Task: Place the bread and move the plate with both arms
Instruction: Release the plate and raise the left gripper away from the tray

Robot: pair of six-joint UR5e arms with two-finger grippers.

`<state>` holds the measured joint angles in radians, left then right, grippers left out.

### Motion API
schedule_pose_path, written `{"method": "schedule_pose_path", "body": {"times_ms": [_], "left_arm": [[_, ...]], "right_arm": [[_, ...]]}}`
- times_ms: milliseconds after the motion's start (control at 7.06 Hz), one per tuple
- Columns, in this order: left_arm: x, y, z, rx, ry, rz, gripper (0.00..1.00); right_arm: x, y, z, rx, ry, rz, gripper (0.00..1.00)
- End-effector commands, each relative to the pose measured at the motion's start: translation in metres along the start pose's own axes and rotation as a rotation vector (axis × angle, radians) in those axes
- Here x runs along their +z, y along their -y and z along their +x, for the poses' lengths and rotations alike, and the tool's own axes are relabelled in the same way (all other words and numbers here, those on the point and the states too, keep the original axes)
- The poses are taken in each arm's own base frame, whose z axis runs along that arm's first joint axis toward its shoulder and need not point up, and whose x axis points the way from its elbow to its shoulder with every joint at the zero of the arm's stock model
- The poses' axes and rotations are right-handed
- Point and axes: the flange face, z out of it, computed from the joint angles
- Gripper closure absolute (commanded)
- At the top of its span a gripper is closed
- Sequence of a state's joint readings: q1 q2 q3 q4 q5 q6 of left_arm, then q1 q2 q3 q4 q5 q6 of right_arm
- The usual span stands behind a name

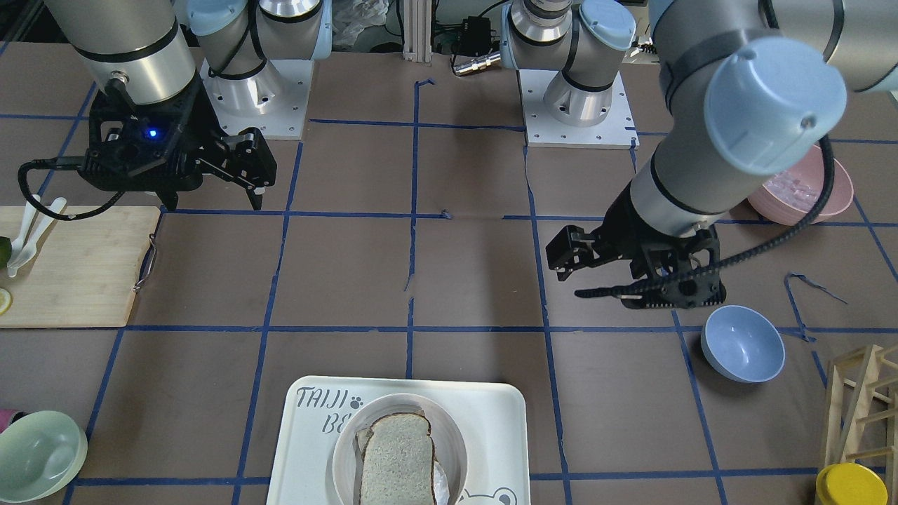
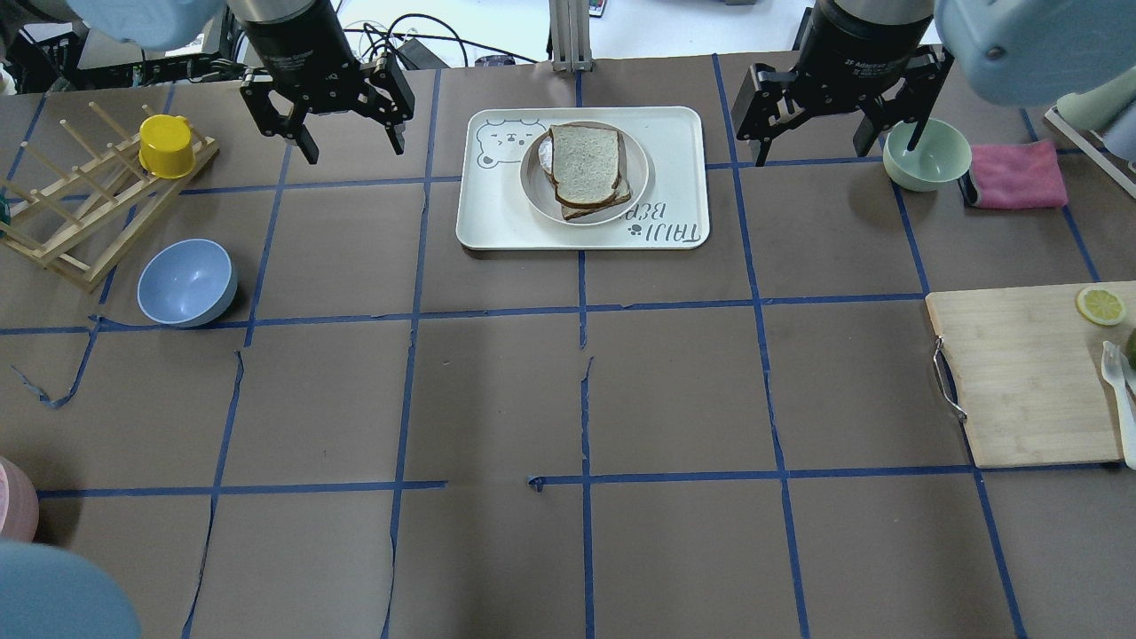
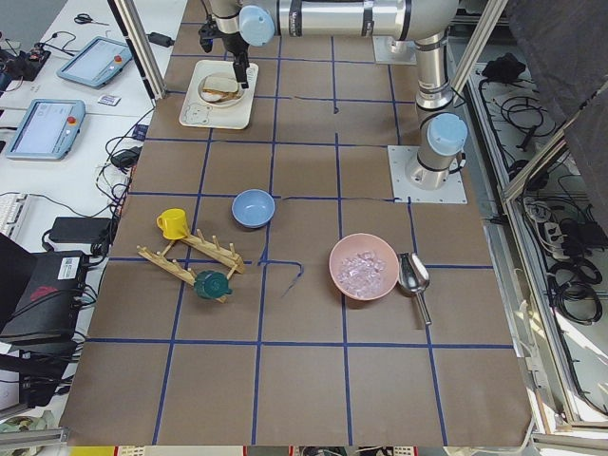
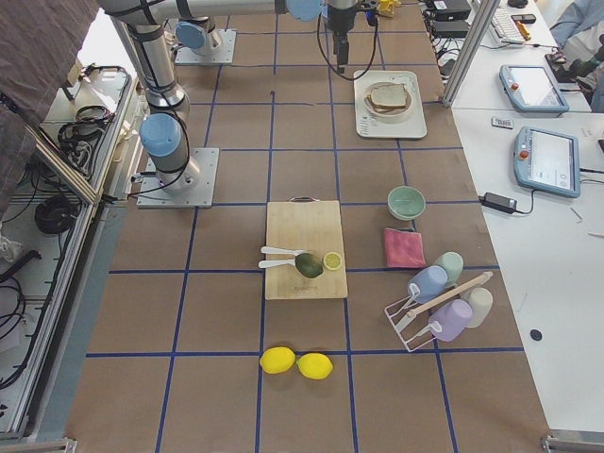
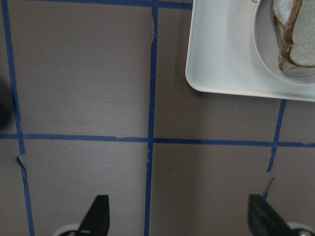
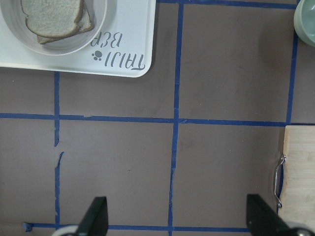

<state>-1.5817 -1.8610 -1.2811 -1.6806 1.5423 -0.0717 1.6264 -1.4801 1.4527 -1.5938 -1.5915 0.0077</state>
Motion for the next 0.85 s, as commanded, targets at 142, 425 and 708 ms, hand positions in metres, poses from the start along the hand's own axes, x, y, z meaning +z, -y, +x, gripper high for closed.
{"method": "schedule_pose_path", "body": {"times_ms": [142, 425, 708], "left_arm": [[-0.001, -0.071, -0.022, -0.019, 0.000, 0.005, 0.00], [0.002, -0.100, -0.031, -0.015, 0.000, 0.027, 0.00], [-0.001, -0.106, -0.036, -0.019, -0.002, 0.033, 0.00]], "right_arm": [[0.000, 0.000, 0.000, 0.000, 0.002, 0.000, 0.00], [0.001, 0.000, -0.001, -0.001, 0.004, 0.000, 0.00], [0.001, 0.001, 0.000, -0.001, 0.005, -0.001, 0.00]]}}
